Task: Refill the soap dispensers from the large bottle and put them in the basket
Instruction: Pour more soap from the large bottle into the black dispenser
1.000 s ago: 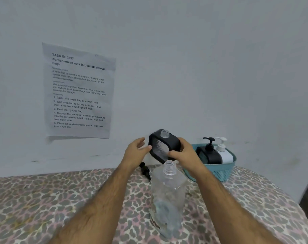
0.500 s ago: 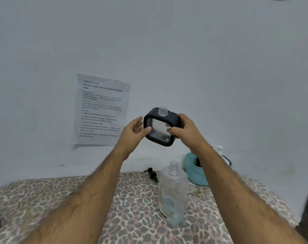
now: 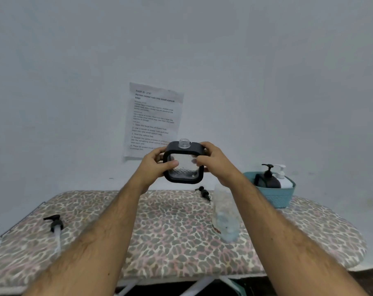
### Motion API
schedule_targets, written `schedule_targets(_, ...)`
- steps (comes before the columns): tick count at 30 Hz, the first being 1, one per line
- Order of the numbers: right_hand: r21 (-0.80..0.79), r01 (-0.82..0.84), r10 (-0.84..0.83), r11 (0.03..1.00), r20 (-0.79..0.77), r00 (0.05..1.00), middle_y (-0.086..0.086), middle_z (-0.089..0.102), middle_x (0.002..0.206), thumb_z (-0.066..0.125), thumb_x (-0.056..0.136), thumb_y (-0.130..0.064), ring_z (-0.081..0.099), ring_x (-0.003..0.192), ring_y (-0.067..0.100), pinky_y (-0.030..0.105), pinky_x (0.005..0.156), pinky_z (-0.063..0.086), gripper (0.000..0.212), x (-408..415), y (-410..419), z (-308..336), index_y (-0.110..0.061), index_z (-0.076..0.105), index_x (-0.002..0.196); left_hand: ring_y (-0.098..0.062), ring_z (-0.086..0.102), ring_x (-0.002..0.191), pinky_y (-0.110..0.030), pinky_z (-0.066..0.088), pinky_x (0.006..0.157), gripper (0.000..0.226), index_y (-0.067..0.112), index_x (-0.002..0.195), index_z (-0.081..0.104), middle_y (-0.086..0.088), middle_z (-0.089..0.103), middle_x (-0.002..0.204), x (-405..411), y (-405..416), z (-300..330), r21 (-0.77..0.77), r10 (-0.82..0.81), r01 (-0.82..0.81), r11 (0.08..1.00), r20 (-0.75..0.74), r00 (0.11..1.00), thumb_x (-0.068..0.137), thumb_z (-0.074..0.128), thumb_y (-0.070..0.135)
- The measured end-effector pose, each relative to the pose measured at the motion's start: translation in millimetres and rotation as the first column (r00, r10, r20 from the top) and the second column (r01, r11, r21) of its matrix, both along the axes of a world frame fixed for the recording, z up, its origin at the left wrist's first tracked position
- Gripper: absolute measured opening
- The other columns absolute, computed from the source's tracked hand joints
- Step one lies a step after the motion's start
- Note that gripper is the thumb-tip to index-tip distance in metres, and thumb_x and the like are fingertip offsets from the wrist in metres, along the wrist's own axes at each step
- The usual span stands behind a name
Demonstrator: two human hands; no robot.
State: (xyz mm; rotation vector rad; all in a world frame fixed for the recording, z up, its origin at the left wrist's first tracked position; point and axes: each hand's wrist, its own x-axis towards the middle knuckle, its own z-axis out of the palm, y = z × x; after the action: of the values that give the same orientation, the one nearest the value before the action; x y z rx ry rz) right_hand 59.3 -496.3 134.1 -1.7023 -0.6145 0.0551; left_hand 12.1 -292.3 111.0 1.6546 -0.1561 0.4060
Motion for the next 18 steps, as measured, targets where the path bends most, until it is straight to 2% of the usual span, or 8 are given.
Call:
schedule_targets(2,-0.012,0.002,-0.002,1.0,-0.023,1.0,0.008,0.061,0.101,0.056,0.083,0.004,0.06,0.088,0.021,0.042,0.087,0.055,0.039,-5,8,-17,-0.016,0.058,0.117,-0.019,0.068,0.1,-0.028,0.06,0.076,0.051,0.014,0.128,0.058,-0.012,0.065,0.119,-9,7,-16,0.001,0.036,-0.036,0.999,-0.041,0.998,0.082,0.078,0.008)
schedule_targets(5,-0.035,-0.001,-0.002,0.999,-0.069,0.998,0.01,0.062,0.106,0.053,0.087,0.006,0.06,0.083,0.018,0.035,0.078,0.055,0.041,-15,18,-43,-0.018,0.057,0.12,-0.018,0.068,0.097,-0.033,0.06,0.079,0.051,0.012,0.127,0.058,-0.01,0.064,0.117,-21,14,-43,0.009,0.087,-0.086,0.996,-0.1,0.991,0.08,0.08,0.008)
schedule_targets(8,-0.067,0.008,-0.018,0.998,-0.154,0.988,0.014,0.064,0.117,0.052,0.084,0.005,0.065,0.101,0.03,0.046,0.086,0.057,0.049,-18,25,-73,-0.019,0.056,0.126,-0.014,0.066,0.095,-0.033,0.059,0.08,0.054,0.01,0.128,0.056,-0.002,0.063,0.111,-31,13,-71,0.012,0.13,-0.13,0.991,-0.155,0.979,0.081,0.08,0.008)
schedule_targets(10,-0.099,0.032,-0.05,0.995,-0.192,0.98,0.013,0.065,0.117,0.054,0.078,0.001,0.065,0.106,0.032,0.053,0.09,0.056,0.056,-19,28,-91,-0.02,0.056,0.13,-0.01,0.064,0.095,-0.029,0.058,0.078,0.054,0.009,0.13,0.054,0.001,0.063,0.109,-34,10,-89,0.001,0.138,-0.14,0.99,-0.185,0.973,0.082,0.079,0.007)
schedule_targets(14,-0.132,0.046,-0.076,0.99,-0.23,0.97,0.007,0.063,0.121,0.056,0.073,-0.008,0.064,0.108,0.025,0.051,0.094,0.055,0.068,-23,31,-119,-0.021,0.05,0.14,-0.002,0.062,0.09,-0.016,0.054,0.067,0.053,0.01,0.13,0.053,0.005,0.063,0.106,-37,6,-119,-0.001,0.162,-0.166,0.986,-0.219,0.962,0.083,0.077,0.004)
schedule_targets(18,-0.121,0.041,-0.068,0.992,-0.227,0.972,0.007,0.065,0.118,0.05,0.082,0.006,0.064,0.108,0.024,0.048,0.094,0.055,0.056,-26,33,-136,-0.032,0.058,0.122,0.0,0.06,0.088,-0.012,0.052,0.06,0.047,0.017,0.121,0.051,0.006,0.06,0.104,-36,5,-139,0.004,0.19,-0.195,0.981,-0.239,0.952,0.084,0.074,0.001)
